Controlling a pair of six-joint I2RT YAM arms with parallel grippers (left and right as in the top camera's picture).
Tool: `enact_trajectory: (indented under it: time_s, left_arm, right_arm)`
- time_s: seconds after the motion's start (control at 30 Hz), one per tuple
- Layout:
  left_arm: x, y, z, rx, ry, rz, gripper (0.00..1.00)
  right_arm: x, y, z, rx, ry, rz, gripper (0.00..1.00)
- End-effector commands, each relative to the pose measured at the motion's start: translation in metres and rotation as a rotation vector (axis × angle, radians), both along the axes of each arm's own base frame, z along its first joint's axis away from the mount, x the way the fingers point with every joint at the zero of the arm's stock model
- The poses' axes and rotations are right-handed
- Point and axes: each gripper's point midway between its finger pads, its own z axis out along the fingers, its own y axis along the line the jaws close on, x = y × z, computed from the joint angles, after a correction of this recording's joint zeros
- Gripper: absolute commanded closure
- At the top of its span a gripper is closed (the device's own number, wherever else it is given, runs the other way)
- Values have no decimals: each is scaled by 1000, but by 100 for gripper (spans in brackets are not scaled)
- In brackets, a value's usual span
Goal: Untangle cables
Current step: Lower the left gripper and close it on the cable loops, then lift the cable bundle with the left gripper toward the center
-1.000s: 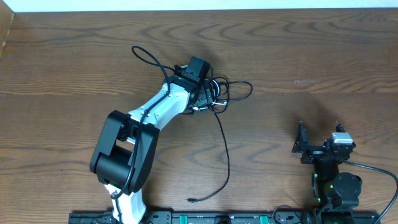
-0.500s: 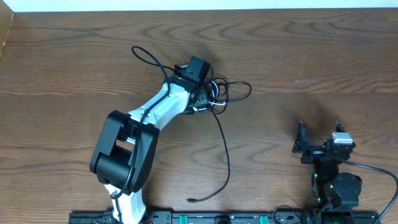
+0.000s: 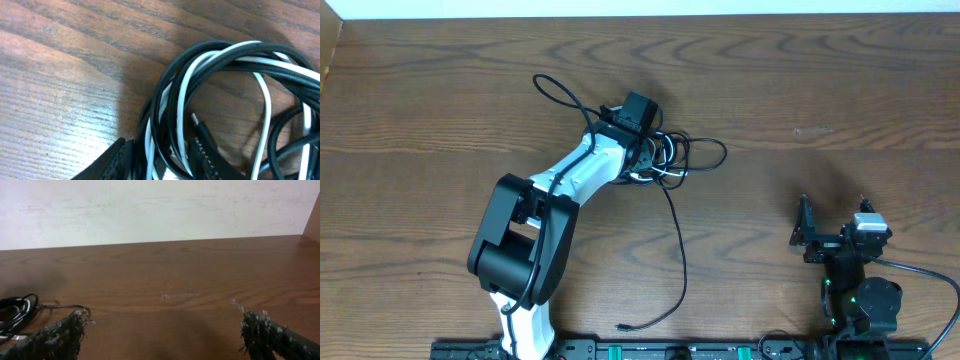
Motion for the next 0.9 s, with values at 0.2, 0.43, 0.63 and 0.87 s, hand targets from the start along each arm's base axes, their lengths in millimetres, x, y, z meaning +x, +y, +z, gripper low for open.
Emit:
enact_trajectory:
  time_s: [0.2,0.43,0.63,0.87]
  left_arm:
    - [1,2,-7,15,12,7,80]
    - [1,2,-7,36,13,-55,92]
    - [1,1,-5,53,11,-121,93]
    - [4,-9,49,13,-87,-244,93]
  right_arm:
    - [0,0,-1,9,1,-1,1]
    - [0,0,-1,9,1,-1,1]
    - [0,0,-1,9,1,-1,1]
    - [0,0,-1,9,1,-1,1]
